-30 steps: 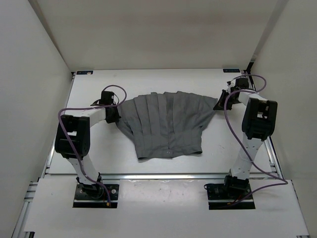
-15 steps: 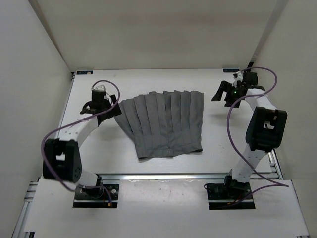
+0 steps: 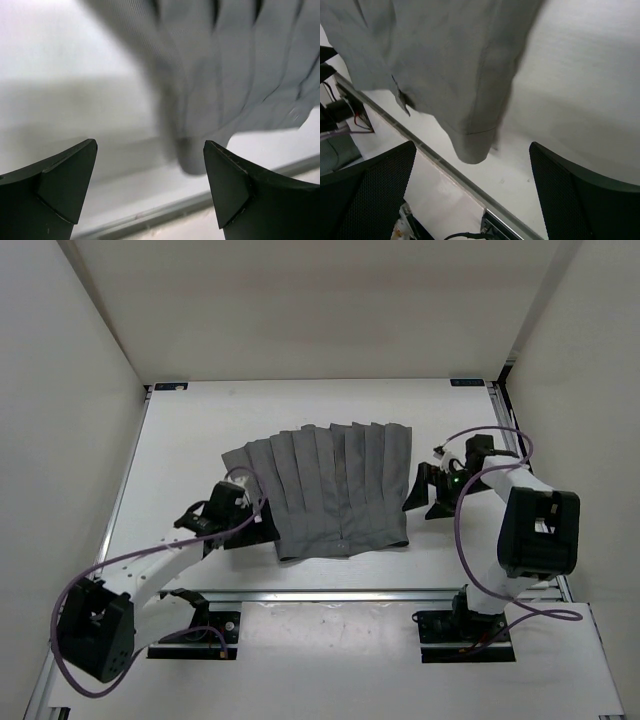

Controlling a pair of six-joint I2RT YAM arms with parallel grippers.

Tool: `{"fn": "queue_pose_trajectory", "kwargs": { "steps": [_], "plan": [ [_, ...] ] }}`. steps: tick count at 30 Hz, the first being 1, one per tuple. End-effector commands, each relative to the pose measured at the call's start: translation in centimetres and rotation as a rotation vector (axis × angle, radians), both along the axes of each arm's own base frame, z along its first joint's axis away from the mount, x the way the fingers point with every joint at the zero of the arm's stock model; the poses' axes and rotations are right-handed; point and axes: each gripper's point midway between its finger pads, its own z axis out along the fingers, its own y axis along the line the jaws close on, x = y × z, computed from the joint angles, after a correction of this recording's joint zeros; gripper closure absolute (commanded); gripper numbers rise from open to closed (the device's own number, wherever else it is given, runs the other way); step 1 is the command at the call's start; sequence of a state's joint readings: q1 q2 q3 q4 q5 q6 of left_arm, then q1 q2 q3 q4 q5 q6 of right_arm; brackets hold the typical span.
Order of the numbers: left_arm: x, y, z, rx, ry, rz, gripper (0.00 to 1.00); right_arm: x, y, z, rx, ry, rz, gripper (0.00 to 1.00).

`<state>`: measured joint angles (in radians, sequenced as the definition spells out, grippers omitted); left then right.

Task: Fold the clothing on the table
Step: Fold the skirt

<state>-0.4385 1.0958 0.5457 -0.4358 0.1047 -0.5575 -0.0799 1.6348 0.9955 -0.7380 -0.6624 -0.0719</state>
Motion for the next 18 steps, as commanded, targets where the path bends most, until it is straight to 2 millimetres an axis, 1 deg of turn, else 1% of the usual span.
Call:
{"fn": "queue_pose_trajectory", "kwargs": {
  "steps": [1, 3, 4, 5, 7, 8, 9, 11, 12, 13, 15, 16, 18],
  "plan": [
    [-1.5, -1.0, 0.4, -0.121, 0.010, 0.033, 0.01, -1.2, 1.0, 0.9, -0.004, -0.049, 0.058, 0.01],
    [-2.0, -0.8, -0.5, -0.135, 0.014, 0.049, 0.01, -1.8, 1.4, 0.7, 0.012, -0.062, 0.076, 0.01],
    [-1.7, -0.9, -0.3, -0.152, -0.001, 0.063, 0.02, -2.0, 1.4, 0.5, 0.006, -0.062, 0.072, 0.01],
    [-1.8, -0.9, -0.8, -0.155, 0.001, 0.068, 0.02, -2.0, 1.4, 0.2, -0.004, -0.060, 0.070, 0.02],
    [-1.8, -1.1, -1.1, -0.176, 0.002, 0.083, 0.01, -2.7, 1.2, -1.2, -0.046, -0.023, 0.062, 0.03],
    [-1.4, -1.1, -1.0, -0.183, -0.018, 0.091, 0.02, -2.8, 1.2, -1.5, -0.058, -0.021, 0.068, 0.03],
    [-1.5, -1.4, -0.9, -0.199, -0.012, 0.091, 0.01, -2.7, 0.9, -1.7, -0.073, -0.018, 0.060, 0.03],
    [-1.0, -1.9, -0.1, -0.226, -0.052, 0.093, 0.01, -2.8, 1.1, -1.8, -0.065, -0.016, 0.060, 0.04],
    [-1.0, -2.0, -0.1, -0.239, -0.056, 0.102, 0.01, -3.2, 1.1, -2.0, -0.059, -0.001, 0.062, 0.04],
    [-0.6, -2.3, 0.8, -0.271, -0.083, 0.103, 0.01, -3.3, 1.4, -2.0, -0.044, 0.011, 0.064, 0.04],
    [-0.5, -2.5, 1.2, -0.316, -0.110, 0.115, 0.01, -3.3, 1.3, -2.3, -0.046, 0.005, 0.061, 0.06],
    [-0.3, -3.2, 2.0, -0.353, -0.138, 0.097, 0.01, -3.6, 1.6, -2.6, -0.038, 0.019, 0.067, 0.07],
    [-0.3, -3.2, 1.9, -0.368, -0.153, 0.107, 0.02, -3.8, 2.1, -2.8, -0.045, 0.012, 0.089, 0.12]
  ]
}}
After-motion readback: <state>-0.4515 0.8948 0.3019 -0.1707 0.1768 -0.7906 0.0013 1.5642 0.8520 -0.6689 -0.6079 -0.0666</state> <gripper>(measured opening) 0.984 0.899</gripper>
